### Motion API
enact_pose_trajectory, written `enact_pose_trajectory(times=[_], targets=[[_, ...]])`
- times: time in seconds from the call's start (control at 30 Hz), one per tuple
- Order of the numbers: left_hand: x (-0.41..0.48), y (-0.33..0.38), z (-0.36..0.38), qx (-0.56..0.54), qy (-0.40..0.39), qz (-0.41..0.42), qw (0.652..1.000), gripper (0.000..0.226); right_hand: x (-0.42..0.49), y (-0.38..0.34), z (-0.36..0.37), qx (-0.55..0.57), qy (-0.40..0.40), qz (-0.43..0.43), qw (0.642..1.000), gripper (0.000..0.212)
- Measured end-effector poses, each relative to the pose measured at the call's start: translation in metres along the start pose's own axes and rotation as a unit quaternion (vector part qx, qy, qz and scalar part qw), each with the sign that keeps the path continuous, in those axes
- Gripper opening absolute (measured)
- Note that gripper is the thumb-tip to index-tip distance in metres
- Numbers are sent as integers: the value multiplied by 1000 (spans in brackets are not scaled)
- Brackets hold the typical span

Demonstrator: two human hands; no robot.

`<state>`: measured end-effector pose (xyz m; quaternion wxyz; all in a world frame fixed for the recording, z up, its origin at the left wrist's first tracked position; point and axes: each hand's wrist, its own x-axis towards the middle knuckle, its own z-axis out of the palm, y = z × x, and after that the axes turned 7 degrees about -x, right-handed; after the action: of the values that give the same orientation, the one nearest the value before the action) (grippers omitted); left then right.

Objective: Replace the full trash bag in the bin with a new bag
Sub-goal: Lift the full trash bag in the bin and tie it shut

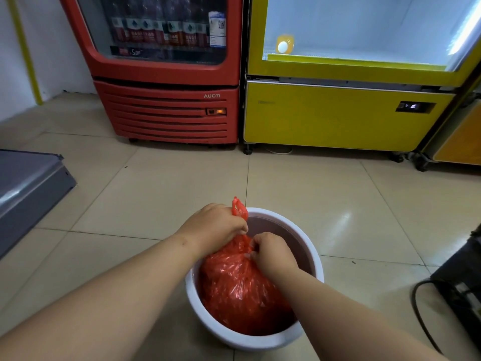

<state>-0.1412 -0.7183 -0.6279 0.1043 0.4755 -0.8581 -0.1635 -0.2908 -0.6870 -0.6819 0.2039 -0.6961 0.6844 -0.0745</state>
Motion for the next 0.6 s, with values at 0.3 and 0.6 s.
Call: enact_pose_trajectory(times=[0.3,0.6], targets=[[-22,-57,12,-106,131,-201,965,39,2,2,-1,42,-6,45,998,34],[-22,-58,33,-274,110,-307,905,18,4,5,-13,52,-39,69,995,35]])
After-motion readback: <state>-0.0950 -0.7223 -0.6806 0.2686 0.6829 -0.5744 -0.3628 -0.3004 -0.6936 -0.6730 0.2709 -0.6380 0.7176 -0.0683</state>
